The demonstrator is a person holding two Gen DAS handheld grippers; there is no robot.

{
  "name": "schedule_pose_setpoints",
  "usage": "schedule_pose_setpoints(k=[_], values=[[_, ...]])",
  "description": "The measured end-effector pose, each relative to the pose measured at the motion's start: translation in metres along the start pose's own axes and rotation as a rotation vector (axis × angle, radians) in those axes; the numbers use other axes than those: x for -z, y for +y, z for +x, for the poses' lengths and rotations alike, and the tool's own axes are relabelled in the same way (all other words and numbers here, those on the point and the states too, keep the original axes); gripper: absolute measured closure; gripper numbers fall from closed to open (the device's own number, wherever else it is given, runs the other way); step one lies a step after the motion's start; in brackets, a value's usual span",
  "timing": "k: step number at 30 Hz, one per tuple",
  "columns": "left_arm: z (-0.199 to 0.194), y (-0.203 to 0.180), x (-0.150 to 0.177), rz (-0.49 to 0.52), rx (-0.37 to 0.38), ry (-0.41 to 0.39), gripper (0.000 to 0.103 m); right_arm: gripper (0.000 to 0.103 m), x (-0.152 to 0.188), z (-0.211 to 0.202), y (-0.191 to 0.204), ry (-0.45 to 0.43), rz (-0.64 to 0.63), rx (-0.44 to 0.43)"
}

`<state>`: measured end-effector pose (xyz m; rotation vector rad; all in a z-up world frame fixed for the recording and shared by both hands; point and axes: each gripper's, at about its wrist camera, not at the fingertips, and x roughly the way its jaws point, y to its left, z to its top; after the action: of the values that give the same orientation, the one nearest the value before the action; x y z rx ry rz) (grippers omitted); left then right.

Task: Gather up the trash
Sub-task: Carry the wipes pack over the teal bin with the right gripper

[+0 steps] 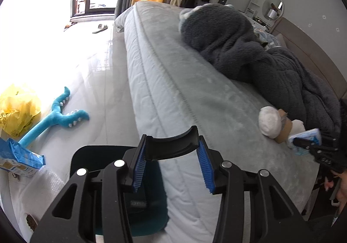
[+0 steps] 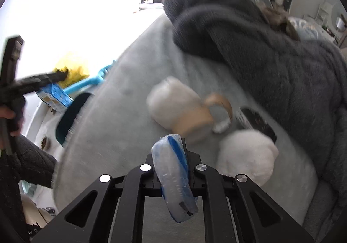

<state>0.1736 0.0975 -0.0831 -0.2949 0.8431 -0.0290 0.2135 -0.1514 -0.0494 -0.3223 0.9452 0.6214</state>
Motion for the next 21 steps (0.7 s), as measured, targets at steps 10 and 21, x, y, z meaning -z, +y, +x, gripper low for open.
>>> schedule_pose_setpoints(k=[10,21], values=[[0.020,0.053,0.017,-0.011,-0.101,0.102,0.055,0.093,-0.040,0.000,0.035,-0.133,0.007,-0.067],[0.038,0.090,0.043,-0.020,-0.121,0.225,0.055,0.092,-0.077,0.030,0.096,-0.180,-0.021,-0.204]])
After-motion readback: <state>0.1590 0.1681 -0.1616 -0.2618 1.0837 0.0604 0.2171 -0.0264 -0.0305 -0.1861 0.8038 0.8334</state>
